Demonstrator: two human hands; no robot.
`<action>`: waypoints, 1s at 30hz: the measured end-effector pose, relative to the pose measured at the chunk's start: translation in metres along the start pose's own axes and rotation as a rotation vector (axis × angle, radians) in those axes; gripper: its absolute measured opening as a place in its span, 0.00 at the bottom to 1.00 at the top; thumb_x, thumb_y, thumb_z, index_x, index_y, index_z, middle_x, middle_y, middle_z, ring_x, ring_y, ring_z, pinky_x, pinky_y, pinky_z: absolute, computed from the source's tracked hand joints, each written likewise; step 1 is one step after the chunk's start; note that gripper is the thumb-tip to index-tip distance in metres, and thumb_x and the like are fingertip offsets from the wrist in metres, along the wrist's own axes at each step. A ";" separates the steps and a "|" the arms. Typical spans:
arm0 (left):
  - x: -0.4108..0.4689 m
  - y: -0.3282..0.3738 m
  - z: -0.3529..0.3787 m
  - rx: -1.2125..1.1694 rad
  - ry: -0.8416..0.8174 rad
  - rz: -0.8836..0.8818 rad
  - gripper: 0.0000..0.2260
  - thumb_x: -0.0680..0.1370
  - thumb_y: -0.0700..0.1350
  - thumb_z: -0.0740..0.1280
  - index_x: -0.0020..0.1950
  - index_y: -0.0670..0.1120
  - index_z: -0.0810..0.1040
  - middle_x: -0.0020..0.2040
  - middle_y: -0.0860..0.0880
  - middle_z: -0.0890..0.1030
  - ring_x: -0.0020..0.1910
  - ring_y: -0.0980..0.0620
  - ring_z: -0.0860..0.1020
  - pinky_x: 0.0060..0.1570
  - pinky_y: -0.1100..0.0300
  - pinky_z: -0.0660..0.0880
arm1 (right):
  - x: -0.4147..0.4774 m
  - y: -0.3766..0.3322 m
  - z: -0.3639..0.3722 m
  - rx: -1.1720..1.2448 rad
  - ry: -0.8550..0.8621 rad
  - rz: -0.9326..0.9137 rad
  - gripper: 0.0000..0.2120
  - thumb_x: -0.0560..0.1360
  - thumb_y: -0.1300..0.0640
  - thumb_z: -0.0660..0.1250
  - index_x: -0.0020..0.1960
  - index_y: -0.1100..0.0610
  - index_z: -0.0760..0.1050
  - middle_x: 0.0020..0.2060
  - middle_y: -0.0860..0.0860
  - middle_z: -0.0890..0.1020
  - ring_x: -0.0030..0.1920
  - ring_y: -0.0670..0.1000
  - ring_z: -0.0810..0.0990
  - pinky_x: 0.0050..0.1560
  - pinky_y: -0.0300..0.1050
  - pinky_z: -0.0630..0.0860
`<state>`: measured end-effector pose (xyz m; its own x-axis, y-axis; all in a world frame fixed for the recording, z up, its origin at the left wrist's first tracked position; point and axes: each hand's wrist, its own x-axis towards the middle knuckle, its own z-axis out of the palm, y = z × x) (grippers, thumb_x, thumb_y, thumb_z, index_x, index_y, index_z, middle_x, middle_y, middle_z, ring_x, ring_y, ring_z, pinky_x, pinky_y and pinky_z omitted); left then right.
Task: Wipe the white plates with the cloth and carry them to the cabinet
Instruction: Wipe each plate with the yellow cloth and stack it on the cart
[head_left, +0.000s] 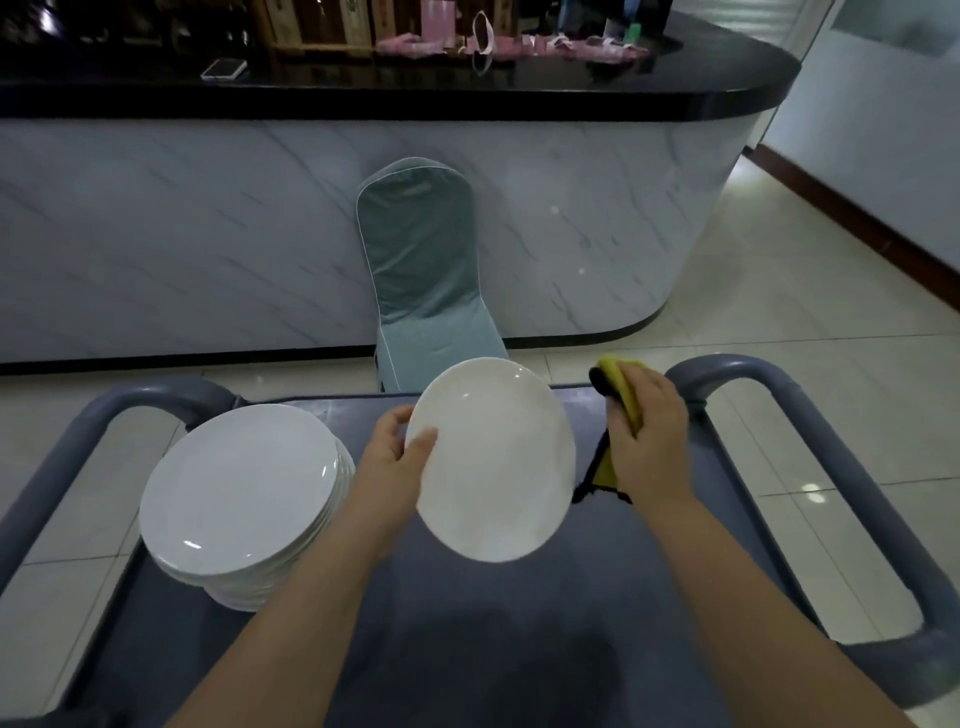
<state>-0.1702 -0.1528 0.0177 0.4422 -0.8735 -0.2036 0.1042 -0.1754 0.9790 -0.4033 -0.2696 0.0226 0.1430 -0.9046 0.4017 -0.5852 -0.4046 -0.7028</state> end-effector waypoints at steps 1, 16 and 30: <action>0.002 0.003 0.005 0.109 0.062 0.039 0.03 0.81 0.51 0.62 0.54 0.58 0.73 0.51 0.51 0.82 0.46 0.53 0.81 0.39 0.56 0.77 | 0.010 -0.018 0.003 0.099 0.038 -0.034 0.17 0.79 0.60 0.64 0.66 0.51 0.73 0.61 0.43 0.74 0.62 0.50 0.72 0.65 0.45 0.69; -0.008 0.023 0.025 0.657 0.052 0.404 0.09 0.79 0.53 0.63 0.41 0.58 0.66 0.32 0.54 0.79 0.33 0.52 0.78 0.35 0.47 0.75 | 0.028 -0.062 0.003 -0.262 -0.567 -0.502 0.46 0.62 0.32 0.73 0.75 0.40 0.58 0.68 0.43 0.68 0.70 0.52 0.56 0.71 0.52 0.53; -0.009 0.065 0.024 0.846 0.005 0.731 0.09 0.77 0.48 0.70 0.42 0.45 0.73 0.28 0.52 0.74 0.28 0.48 0.72 0.25 0.68 0.62 | 0.037 -0.073 0.009 -0.116 -0.491 -0.456 0.25 0.65 0.37 0.73 0.57 0.43 0.72 0.47 0.38 0.77 0.48 0.45 0.76 0.44 0.40 0.67</action>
<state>-0.1882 -0.1675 0.0836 0.1534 -0.8913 0.4267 -0.8212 0.1252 0.5567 -0.3482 -0.2749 0.0838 0.7253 -0.6143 0.3108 -0.4581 -0.7677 -0.4481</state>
